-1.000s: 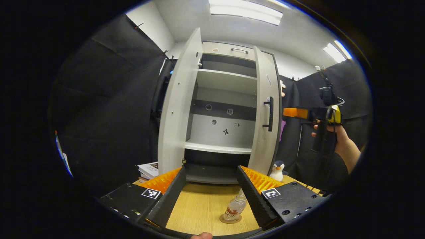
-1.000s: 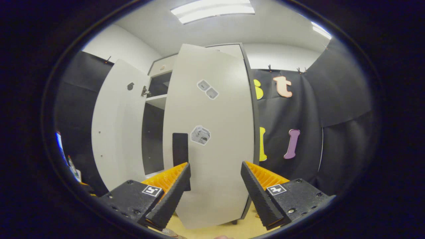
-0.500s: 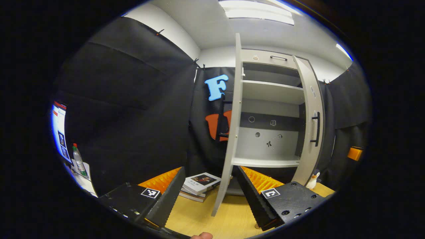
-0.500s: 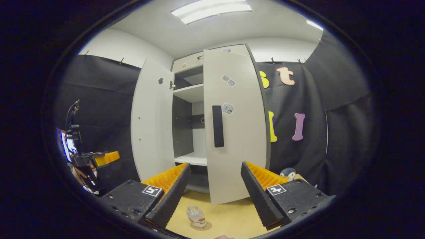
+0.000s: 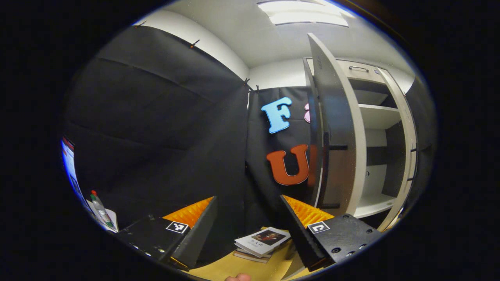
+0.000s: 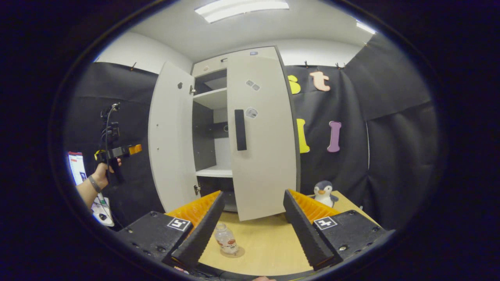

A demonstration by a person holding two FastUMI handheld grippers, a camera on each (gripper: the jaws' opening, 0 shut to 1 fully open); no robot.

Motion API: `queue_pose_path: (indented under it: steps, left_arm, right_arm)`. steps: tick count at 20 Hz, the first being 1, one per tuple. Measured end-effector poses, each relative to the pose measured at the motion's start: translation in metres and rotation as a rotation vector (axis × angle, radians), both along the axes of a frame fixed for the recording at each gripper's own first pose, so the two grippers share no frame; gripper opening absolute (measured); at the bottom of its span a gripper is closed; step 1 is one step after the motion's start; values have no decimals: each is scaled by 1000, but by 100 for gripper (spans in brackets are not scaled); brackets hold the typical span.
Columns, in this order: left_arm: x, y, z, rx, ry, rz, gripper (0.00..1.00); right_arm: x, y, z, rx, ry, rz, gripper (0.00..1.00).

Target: Grasp the bottle in the cabinet with the left hand and place it on the coaster, then close the right door with the right hand and the left door with the left hand.

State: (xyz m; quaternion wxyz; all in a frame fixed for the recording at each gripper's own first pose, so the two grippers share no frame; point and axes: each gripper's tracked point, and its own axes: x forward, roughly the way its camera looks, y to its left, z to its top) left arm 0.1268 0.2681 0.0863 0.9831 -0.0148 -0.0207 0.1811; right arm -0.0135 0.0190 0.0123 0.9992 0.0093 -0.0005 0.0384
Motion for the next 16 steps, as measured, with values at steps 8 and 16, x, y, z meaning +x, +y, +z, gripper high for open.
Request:
queue_pose_path:
  steps: [8,16]
  left_arm:
    - [21,-22,-6,28,1,-30,91]
    - [20,-97,-11,-27,-2,-165,92]
  right_arm:
    - [-13,-42,0,25,-5,-127,99]
    - [-23,-48,-1,87,1,-120,98]
